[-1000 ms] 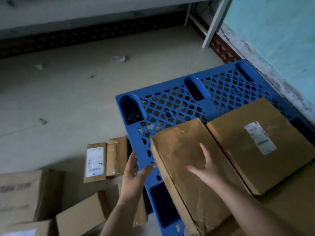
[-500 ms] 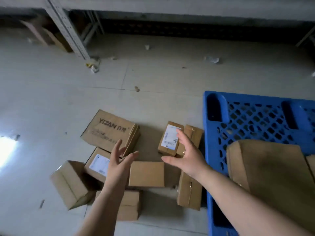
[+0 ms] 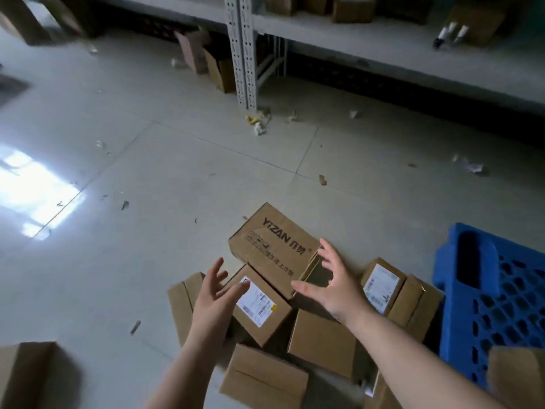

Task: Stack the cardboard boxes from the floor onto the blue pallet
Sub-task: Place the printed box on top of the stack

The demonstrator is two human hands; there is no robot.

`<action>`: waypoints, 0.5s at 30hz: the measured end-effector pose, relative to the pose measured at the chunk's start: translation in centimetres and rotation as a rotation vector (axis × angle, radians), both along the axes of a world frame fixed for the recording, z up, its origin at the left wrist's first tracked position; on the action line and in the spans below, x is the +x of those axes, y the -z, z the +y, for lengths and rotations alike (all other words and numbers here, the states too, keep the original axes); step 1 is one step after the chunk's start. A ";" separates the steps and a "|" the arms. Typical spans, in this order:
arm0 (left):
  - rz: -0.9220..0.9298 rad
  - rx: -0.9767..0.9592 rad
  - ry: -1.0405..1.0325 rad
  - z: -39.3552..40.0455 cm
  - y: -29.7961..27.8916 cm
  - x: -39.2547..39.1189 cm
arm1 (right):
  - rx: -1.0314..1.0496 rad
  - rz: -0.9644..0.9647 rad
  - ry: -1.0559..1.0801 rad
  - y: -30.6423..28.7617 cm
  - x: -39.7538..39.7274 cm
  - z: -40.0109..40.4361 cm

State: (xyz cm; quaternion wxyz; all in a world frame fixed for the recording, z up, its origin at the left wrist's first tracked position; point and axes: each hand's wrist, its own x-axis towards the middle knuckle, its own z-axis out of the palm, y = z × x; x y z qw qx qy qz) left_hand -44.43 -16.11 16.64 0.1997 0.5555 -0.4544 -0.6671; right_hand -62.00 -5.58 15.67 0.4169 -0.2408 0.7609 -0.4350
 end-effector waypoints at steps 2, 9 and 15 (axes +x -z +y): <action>-0.008 0.008 -0.008 -1.2 1.5 -0.4 | 0.015 0.003 -0.017 1.3 -0.3 -2.0; -0.064 0.260 -0.067 -1.8 10.9 -2.5 | 0.179 0.069 0.013 10.3 -2.7 -5.5; -0.118 0.319 -0.005 -2.6 19.6 -5.5 | 0.378 0.253 -0.057 18.1 -7.6 -7.8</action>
